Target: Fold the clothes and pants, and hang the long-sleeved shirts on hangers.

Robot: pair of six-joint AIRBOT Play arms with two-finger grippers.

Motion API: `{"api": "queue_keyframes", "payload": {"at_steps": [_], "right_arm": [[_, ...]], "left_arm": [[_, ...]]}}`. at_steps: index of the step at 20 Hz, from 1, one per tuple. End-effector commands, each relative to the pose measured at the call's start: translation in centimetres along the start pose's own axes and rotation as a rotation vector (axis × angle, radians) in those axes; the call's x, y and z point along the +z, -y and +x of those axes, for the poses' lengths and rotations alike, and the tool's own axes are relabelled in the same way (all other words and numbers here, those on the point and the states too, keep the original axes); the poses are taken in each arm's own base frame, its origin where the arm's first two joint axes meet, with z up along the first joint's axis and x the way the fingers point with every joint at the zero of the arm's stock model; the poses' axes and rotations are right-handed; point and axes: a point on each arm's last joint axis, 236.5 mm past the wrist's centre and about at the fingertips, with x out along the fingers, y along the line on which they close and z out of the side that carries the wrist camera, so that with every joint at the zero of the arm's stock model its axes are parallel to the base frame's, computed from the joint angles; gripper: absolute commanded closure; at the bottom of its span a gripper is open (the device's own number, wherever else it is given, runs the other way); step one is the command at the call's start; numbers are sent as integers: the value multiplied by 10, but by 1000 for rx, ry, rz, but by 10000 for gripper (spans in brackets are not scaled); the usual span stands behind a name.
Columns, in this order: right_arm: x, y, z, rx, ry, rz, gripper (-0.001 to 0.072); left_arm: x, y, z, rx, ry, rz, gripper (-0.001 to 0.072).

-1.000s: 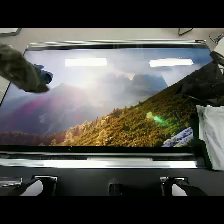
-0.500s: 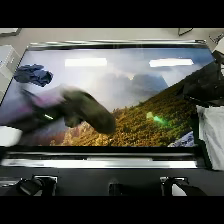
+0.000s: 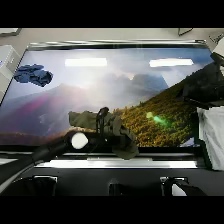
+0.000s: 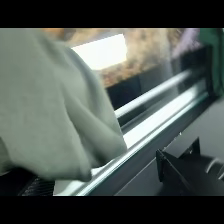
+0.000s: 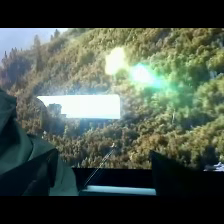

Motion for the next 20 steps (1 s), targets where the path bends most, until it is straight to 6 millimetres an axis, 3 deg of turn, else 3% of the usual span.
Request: {"api": "queue_keyframes", "payload": {"at_steps": [1,2,4,6,9,11,14,17,20], "right_arm": [[-21,-17,2,75,-91,1,49],[-28,-27,5,124,-123,5,49],[-42,-45,17,225,-178,28,42],[-63,-52,42,236,-248,11,26],[-108,-65,97,213,-351,-52,20],[-124,-68,133,195,-345,-50,18],[-123,-87,145,271,-336,12,17],[-114,-112,139,373,-312,58,10],[-116,-106,146,356,-307,67,10]], "left_arm": [[48,-36,-52,131,-68,165,5],[76,-67,-88,214,-26,152,4],[111,-131,-155,333,53,25,5],[110,-192,-203,398,51,-135,5],[85,-263,-236,449,68,-345,5],[59,-294,-230,451,49,-450,5],[39,-310,-195,374,38,-537,6],[53,-306,-161,271,80,-562,6],[73,-300,-140,195,142,-584,6]]}}
